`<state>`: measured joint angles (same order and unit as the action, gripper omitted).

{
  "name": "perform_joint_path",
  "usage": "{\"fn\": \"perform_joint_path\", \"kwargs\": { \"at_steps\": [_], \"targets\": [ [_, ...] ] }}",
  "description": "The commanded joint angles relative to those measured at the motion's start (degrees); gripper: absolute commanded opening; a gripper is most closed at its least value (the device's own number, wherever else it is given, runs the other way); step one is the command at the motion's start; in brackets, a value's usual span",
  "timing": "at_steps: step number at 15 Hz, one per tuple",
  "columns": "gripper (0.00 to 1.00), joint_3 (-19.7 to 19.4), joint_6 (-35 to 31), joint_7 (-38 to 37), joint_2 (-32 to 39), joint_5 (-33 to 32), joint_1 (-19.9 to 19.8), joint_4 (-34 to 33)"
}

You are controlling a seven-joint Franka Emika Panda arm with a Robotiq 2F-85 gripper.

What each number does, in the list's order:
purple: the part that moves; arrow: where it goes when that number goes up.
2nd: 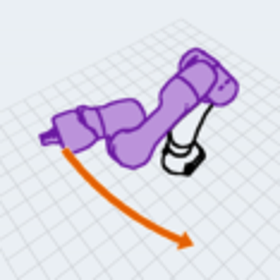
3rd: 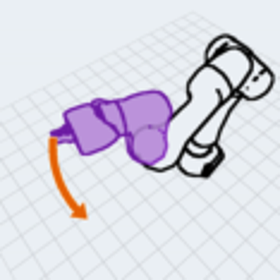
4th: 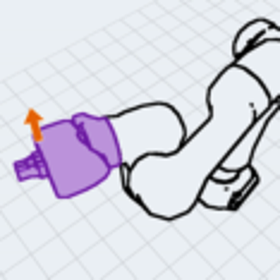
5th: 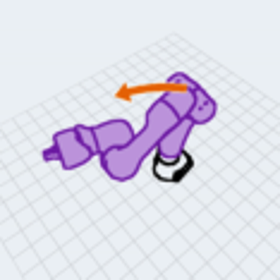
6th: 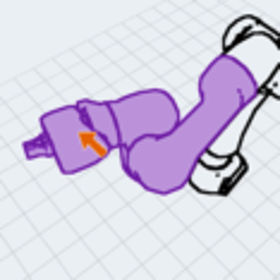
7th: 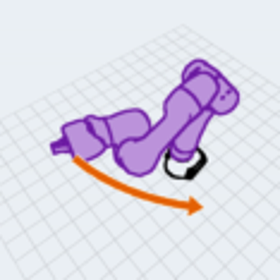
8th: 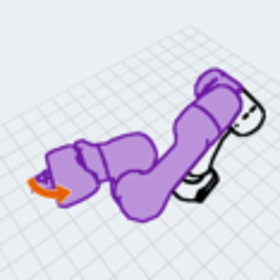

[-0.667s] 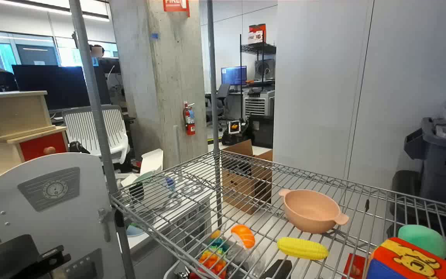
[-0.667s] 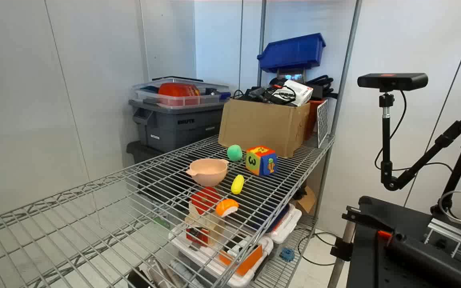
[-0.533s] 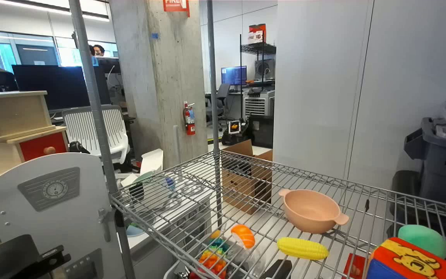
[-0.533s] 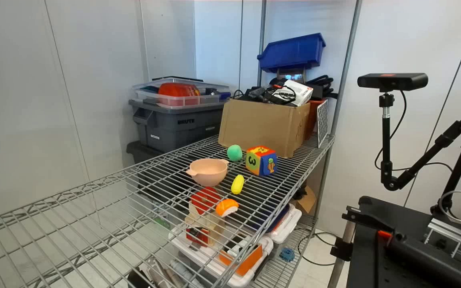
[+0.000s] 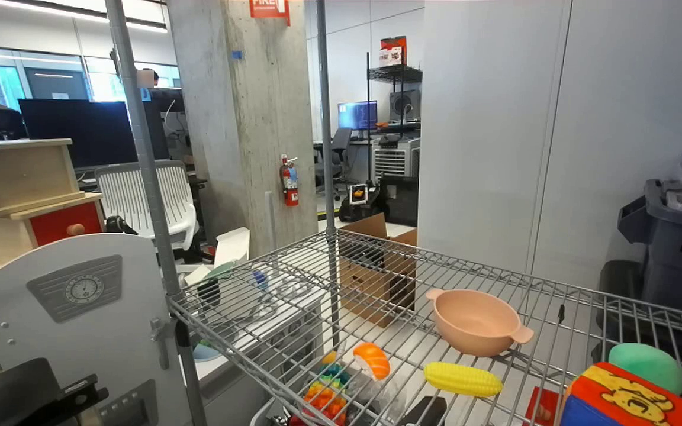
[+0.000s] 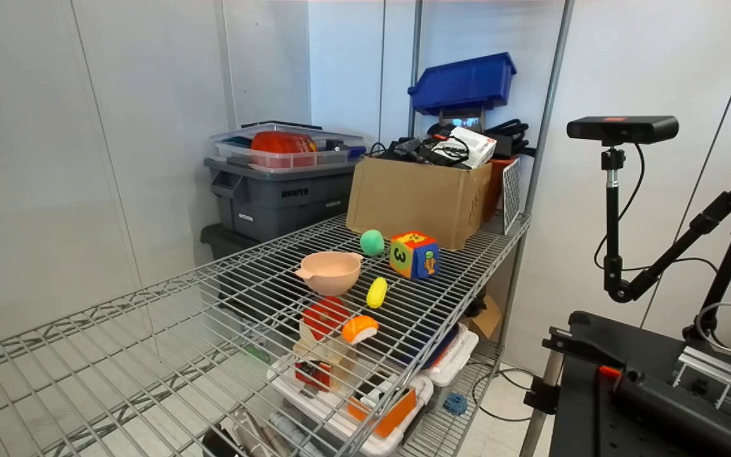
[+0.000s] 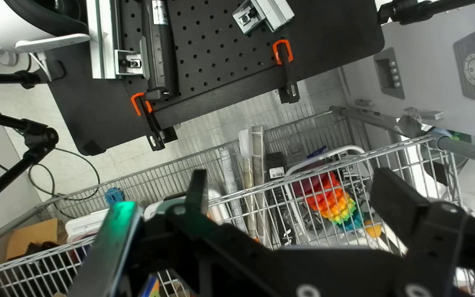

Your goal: Pick up the box and put it in the bowl

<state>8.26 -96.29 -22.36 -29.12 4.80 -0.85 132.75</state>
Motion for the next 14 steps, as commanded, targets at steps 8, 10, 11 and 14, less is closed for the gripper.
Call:
{"fn": "perform_joint_path", "kwargs": {
  "at_steps": [8,10,11,14],
  "targets": [
    [1.0,-16.59,-15.56,3.93,13.64,2.32,-11.51,4.2],
    [1.0,-20.53,-19.87,4.84,19.88,4.36,-13.85,1.53],
    [1.0,-22.17,-22.26,5.44,23.31,6.48,-14.54,-0.3],
    [1.0,-24.89,-26.14,5.72,29.67,14.84,-15.67,-7.36]
  ]
}}
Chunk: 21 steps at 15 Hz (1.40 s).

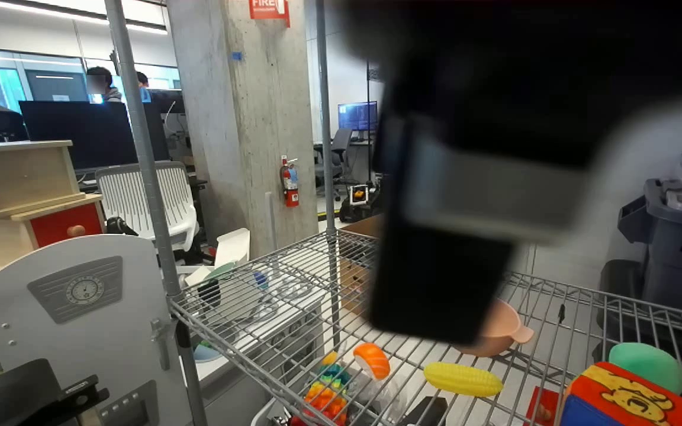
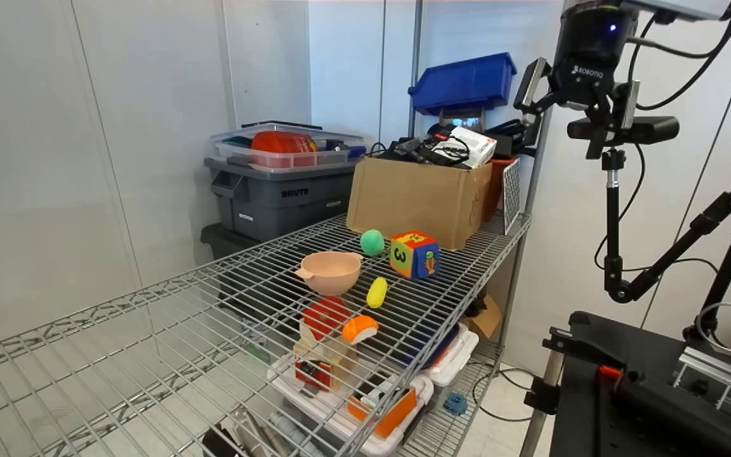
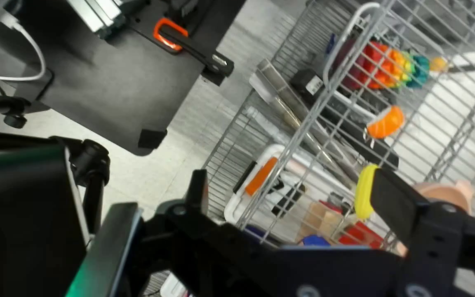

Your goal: Pick up the box and put it in the bowl

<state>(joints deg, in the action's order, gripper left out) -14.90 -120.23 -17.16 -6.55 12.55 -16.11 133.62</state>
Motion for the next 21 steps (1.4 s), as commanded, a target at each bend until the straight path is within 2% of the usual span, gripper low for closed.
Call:
{"fn": "perform_joint_path", "kwargs": {
  "at_steps": [1,5,7,10,14,21],
  "targets": [
    [1.0,-1.88,-4.08,0.13,8.66,10.03,-0.51,-9.78],
    [1.0,-0.33,-12.64,-3.64,17.94,18.51,0.35,-21.83],
    [1.0,0.34,-15.06,-7.96,24.63,17.87,0.74,-28.22],
    [1.0,0.67,-12.51,-15.25,34.87,14.27,1.21,-36.65],
    [1.0,1.68,-8.08,-20.5,46.98,12.41,1.22,-46.12],
    [1.0,2.48,-3.74,-26.98,60.84,8.98,2.03,-58.77]
  ]
}}
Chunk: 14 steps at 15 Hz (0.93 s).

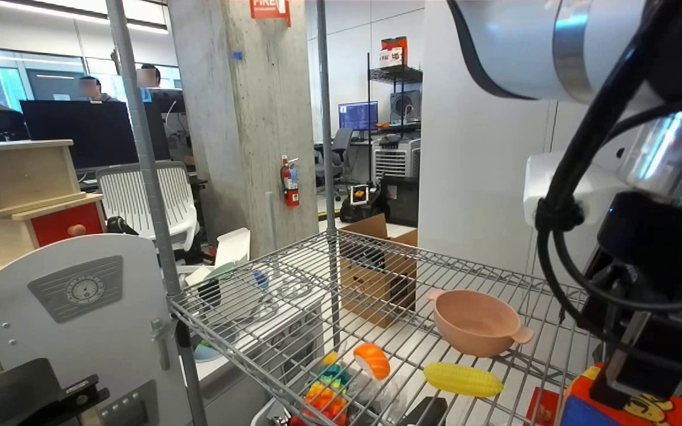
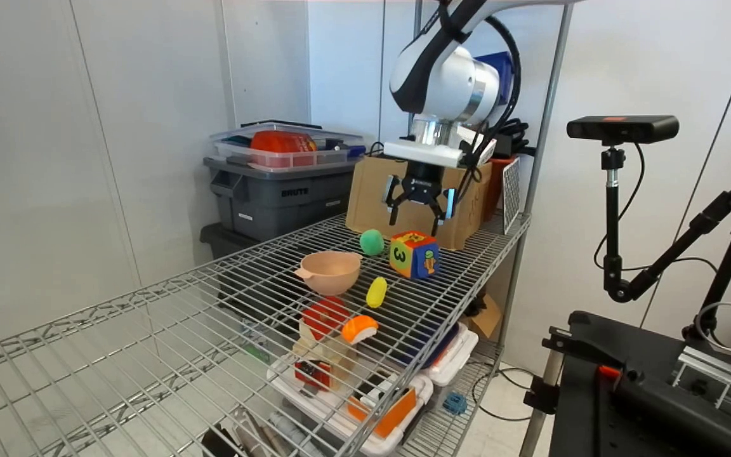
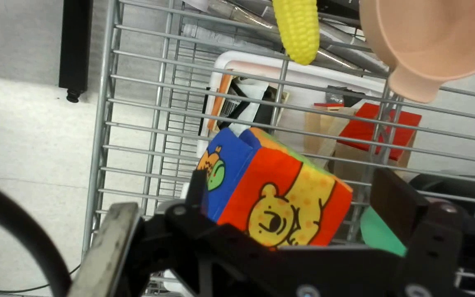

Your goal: Pick up the box and put it in the bowl

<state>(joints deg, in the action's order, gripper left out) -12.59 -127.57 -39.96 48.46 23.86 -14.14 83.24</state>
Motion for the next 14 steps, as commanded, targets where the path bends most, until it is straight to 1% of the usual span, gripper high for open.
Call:
{"fn": "perform_joint_path", "kwargs": {
  "at_steps": [1,3,6,8,9,10,12,14],
  "targets": [
    [1.0,-0.45,4.11,-6.33,6.91,-3.43,0.78,-9.27],
    [1.0,-0.73,5.77,-9.27,9.34,-5.37,1.16,-12.01],
    [1.0,-1.09,8.17,-12.56,11.14,-7.7,1.13,-14.76],
    [1.0,-1.51,9.15,-14.32,11.09,-9.14,1.22,-15.13],
    [1.0,-2.33,9.01,-15.78,9.61,-9.85,1.66,-13.35],
    [1.0,-2.7,9.52,-16.81,9.52,-10.66,1.73,-13.67],
    [1.0,-3.79,9.65,-18.98,8.03,-12.43,2.25,-12.21],
    [1.0,-4.07,10.42,-20.53,8.49,-14.0,2.39,-13.28]
  ]
}}
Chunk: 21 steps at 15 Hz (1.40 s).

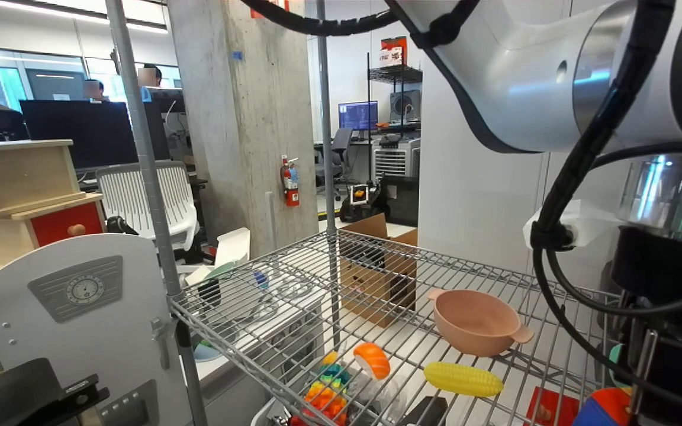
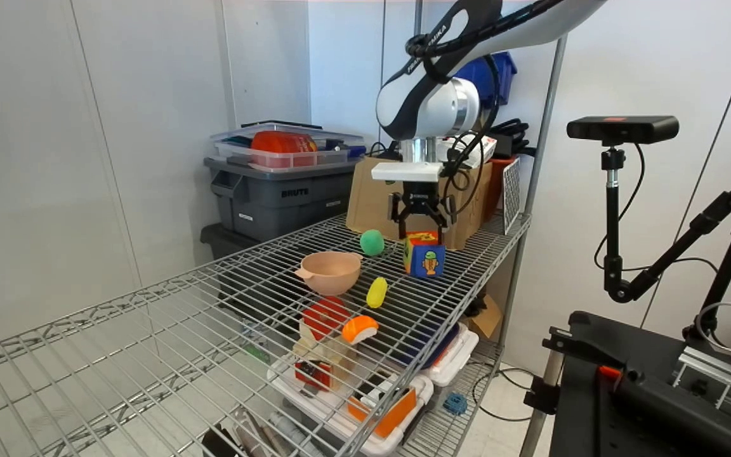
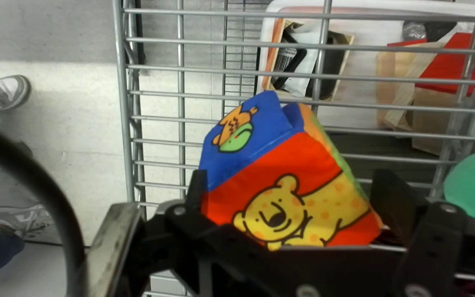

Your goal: Pick up the box and put it in the bowl

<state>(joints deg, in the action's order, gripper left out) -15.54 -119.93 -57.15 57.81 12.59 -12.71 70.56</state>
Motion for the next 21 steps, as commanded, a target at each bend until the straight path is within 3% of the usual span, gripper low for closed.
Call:
{"fn": "perform_joint_path", "kwargs": {
  "at_steps": [1,7,13,14,15,21],
  "targets": [
    [1.0,-1.07,3.18,-3.96,-0.41,-3.17,0.97,-1.21],
    [1.0,-0.46,6.45,-6.45,1.8,-5.11,1.04,-4.14],
    [1.0,-0.55,5.58,-7.67,4.97,-6.6,0.93,-9.34],
    [0.75,-0.51,5.54,-7.79,5.26,-6.74,0.87,-9.9],
    [0.74,-0.6,6.15,-8.12,6.03,-7.2,0.89,-11.2],
    [0.28,-0.34,7.28,-8.91,8.28,-8.77,0.67,-14.65]
  ]
}}
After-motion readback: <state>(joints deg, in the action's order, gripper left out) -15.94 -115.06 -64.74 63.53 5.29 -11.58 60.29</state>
